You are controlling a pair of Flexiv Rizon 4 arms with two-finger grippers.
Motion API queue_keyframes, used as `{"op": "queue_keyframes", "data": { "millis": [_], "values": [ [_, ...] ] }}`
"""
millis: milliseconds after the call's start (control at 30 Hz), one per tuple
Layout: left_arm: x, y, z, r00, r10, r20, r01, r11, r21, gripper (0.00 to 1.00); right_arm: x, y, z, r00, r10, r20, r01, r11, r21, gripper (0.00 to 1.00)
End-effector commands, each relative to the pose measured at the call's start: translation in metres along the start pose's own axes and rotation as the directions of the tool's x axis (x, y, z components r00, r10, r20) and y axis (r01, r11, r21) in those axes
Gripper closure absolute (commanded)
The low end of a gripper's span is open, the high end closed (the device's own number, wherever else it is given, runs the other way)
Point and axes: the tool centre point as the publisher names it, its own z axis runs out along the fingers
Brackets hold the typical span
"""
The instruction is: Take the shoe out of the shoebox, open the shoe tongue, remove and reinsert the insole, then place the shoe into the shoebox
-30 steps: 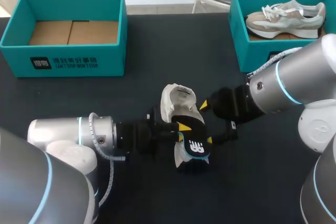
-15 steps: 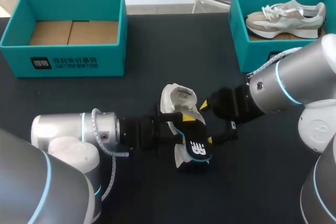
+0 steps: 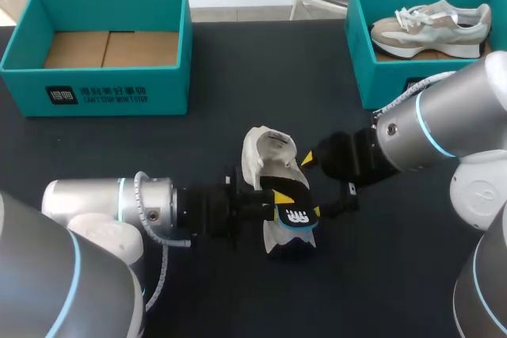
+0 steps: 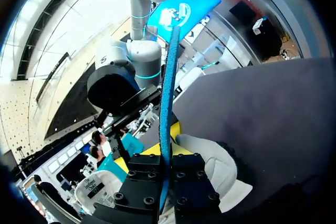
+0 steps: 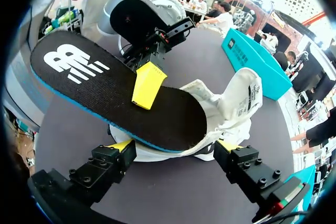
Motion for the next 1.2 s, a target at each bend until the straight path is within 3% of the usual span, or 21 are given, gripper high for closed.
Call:
{"op": "queue_keyframes", "data": {
  "millis": [33, 333, 500, 533, 567, 1000, 1067, 1133, 1200],
  "values": [
    [0.001, 0.015, 0.005, 1.0, 0.004, 0.007, -0.004, 1.0, 0.005, 1.0, 0.001, 0.0, 0.0, 1.0, 0.0, 0.002, 0.0, 1.0, -0.001, 0.0],
    [-0.007, 0.045, 0.0, 0.998, 0.053, 0.031, -0.052, 0.998, -0.031, 1.0, 0.001, 0.0, 0.0, 1.0, 0.0, 0.002, 0.0, 1.0, -0.001, 0.0],
    [-0.008, 0.04, -0.001, 0.998, 0.049, 0.034, -0.048, 0.998, -0.033, 1.0, 0.001, 0.0, 0.0, 1.0, 0.0, 0.002, 0.0, 1.0, -0.001, 0.0],
    [-0.008, 0.037, -0.002, 0.998, 0.05, 0.035, -0.049, 0.998, -0.033, 0.75, 0.001, 0.0, 0.0, 1.0, 0.0, 0.002, 0.0, 1.0, -0.001, 0.0],
    [-0.008, 0.033, -0.002, 0.998, 0.05, 0.037, -0.049, 0.998, -0.025, 0.59, 0.001, 0.0, 0.0, 1.0, 0.0, 0.002, 0.0, 1.0, -0.001, 0.0],
    [-0.011, -0.003, -0.004, 0.996, 0.085, 0.036, -0.087, 0.996, 0.031, 0.65, 0.001, 0.0, 0.0, 1.0, 0.0, 0.002, 0.0, 1.0, -0.001, 0.0],
    [-0.009, -0.003, -0.002, 0.996, 0.083, 0.03, -0.084, 0.996, 0.036, 0.77, 0.001, 0.0, 0.0, 1.0, 0.0, 0.002, 0.0, 1.0, -0.001, 0.0],
    [-0.006, 0.0, 0.0, 0.996, 0.082, 0.023, -0.083, 0.996, 0.033, 1.0, 0.001, 0.0, 0.0, 1.0, 0.0, 0.002, 0.0, 1.0, -0.001, 0.0],
    [-0.005, 0.004, 0.002, 0.997, 0.078, 0.021, -0.079, 0.996, 0.031, 1.0, 0.001, 0.0, 0.0, 1.0, 0.0, 0.002, 0.0, 1.0, -0.001, 0.0]
  ]
}}
